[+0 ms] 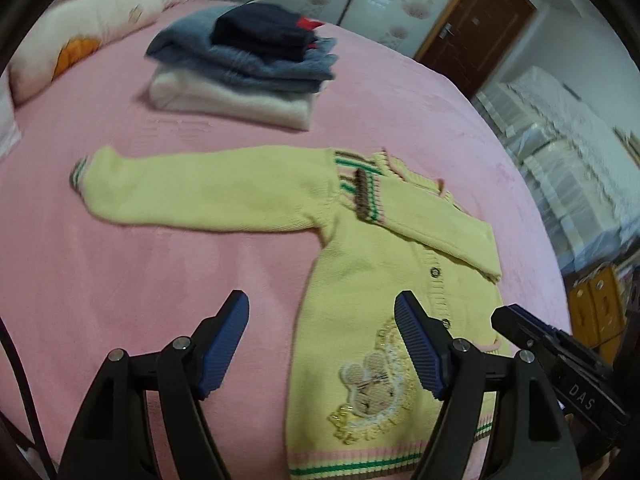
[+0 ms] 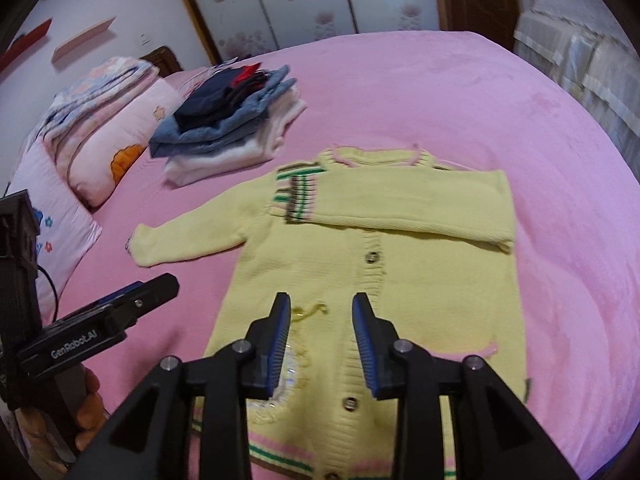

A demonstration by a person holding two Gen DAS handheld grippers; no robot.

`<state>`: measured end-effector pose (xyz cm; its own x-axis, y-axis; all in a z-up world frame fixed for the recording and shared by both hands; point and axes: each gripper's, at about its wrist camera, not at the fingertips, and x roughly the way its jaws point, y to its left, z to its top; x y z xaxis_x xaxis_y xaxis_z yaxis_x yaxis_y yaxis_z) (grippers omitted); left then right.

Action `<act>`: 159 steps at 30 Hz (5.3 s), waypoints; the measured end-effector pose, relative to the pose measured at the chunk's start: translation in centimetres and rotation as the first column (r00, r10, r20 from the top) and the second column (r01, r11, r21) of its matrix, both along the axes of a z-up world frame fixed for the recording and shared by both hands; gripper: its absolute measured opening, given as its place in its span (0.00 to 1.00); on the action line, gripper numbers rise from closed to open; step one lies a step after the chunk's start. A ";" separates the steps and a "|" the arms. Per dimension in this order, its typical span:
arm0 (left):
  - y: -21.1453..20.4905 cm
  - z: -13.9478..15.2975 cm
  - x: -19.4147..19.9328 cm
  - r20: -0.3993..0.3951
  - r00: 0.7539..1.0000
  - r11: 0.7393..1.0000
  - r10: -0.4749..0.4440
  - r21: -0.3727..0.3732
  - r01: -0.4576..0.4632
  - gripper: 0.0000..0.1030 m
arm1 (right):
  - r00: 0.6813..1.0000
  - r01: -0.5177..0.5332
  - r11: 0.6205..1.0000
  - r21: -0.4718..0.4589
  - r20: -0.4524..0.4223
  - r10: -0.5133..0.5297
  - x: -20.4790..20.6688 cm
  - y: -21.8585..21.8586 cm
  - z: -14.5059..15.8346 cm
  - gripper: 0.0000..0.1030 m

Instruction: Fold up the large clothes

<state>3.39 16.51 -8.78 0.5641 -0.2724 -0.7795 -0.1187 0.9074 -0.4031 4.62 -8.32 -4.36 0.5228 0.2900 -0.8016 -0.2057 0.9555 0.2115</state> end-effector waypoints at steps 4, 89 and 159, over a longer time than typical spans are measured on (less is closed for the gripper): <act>5.0 -3.7 -0.3 -0.002 0.995 0.982 0.101 -0.159 -0.100 0.72 | 0.998 -0.065 0.998 -0.020 -0.015 0.064 0.9 3.7 -1.0 0.31; 1.3 -3.2 5.1 0.004 0.997 0.996 0.079 -0.046 -0.078 0.73 | 0.955 -0.244 0.844 -0.478 0.032 0.294 11.6 9.5 -7.7 0.06; -9.5 -6.5 16.0 0.033 0.991 0.980 -0.126 0.159 0.119 0.28 | 0.994 0.108 0.992 -0.064 0.022 -0.106 14.6 -8.3 -9.2 0.13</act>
